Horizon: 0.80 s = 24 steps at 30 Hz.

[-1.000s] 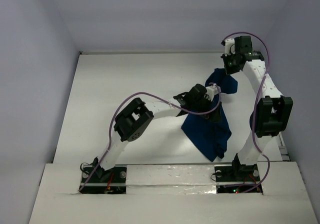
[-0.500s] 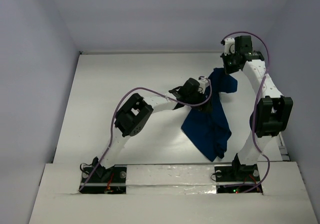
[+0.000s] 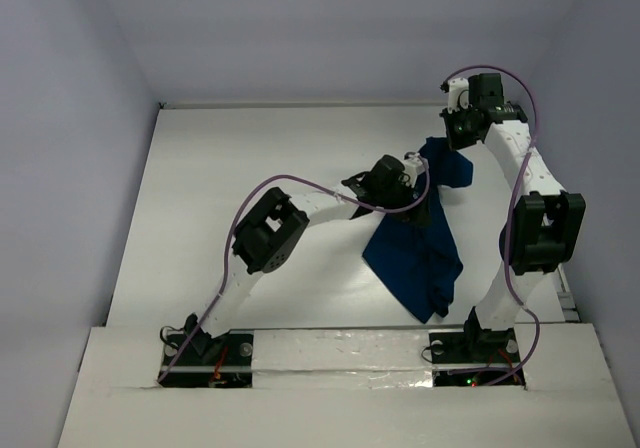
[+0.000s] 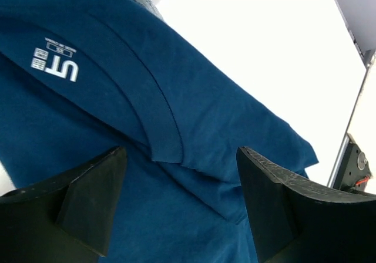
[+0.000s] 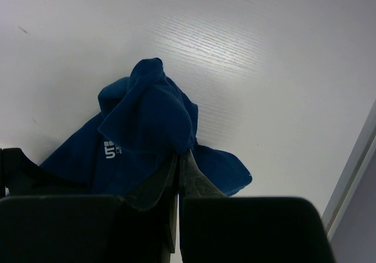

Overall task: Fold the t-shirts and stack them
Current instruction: Flatten out the tshirt

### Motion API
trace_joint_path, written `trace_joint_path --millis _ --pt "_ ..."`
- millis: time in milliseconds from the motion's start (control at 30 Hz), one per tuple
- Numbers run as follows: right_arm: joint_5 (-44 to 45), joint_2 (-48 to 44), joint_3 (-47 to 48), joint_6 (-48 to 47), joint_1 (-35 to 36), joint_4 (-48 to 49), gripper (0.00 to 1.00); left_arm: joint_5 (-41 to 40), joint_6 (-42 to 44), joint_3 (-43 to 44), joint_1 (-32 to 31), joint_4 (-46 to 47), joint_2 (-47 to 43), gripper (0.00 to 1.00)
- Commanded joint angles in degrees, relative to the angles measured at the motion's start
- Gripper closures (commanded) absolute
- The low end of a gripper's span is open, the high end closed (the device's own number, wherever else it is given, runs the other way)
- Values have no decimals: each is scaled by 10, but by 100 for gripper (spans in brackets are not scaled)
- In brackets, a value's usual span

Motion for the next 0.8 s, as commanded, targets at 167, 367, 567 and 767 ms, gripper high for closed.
trace_joint_path --millis 167,367,567,767 --pt "-8 -23 -4 3 -5 23 100 28 -12 27 -18 16 5 35" --pt "-13 -23 -8 3 -5 25 100 30 -14 36 -23 17 15 36" --pt "-13 -27 -6 2 -5 24 100 21 -7 41 -23 10 20 41" --pt "-15 -23 -11 -1 -5 26 100 -6 5 36 -23 5 14 97"
